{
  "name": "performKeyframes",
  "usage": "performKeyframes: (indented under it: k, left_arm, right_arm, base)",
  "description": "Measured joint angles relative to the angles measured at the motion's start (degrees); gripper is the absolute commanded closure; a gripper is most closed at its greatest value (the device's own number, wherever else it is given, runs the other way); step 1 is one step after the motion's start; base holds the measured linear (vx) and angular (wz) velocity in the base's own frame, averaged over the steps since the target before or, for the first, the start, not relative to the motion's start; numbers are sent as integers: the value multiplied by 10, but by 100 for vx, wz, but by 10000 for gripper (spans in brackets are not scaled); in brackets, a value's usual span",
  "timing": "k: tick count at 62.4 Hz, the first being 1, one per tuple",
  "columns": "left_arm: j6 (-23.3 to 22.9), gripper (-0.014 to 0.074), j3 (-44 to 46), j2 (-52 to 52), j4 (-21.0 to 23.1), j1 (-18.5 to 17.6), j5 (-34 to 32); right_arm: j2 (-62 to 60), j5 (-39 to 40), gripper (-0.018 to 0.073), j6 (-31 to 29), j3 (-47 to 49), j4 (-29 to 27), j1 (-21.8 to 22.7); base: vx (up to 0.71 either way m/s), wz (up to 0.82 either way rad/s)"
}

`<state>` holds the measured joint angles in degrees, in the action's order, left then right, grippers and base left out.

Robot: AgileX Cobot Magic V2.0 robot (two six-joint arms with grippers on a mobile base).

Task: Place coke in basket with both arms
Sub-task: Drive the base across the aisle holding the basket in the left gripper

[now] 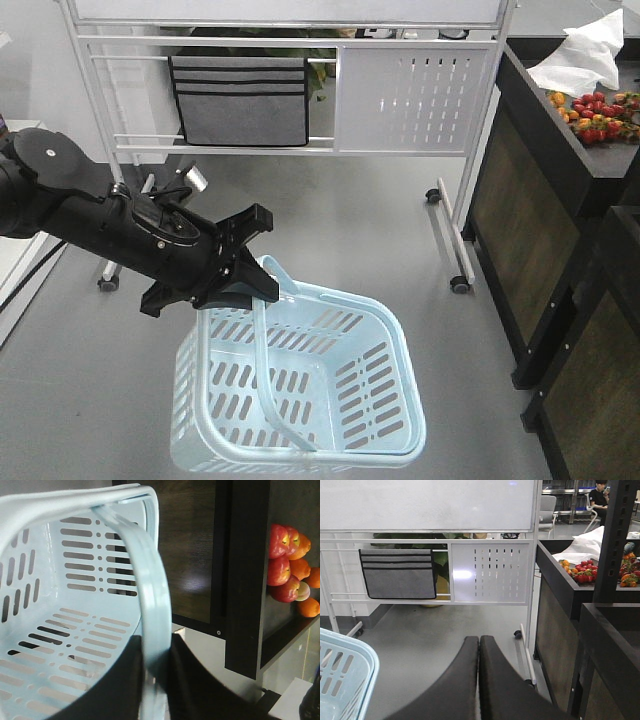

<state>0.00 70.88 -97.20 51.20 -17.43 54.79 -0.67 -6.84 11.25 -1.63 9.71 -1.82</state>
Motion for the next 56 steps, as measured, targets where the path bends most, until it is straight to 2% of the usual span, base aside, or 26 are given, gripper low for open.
performKeyframes:
  k: [56]
  left_arm:
    - [0, 601, 0, 0, 0, 0, 0]
  right_arm:
    - [0, 0, 569, 0, 0, 0, 0]
  base:
    - [8, -3]
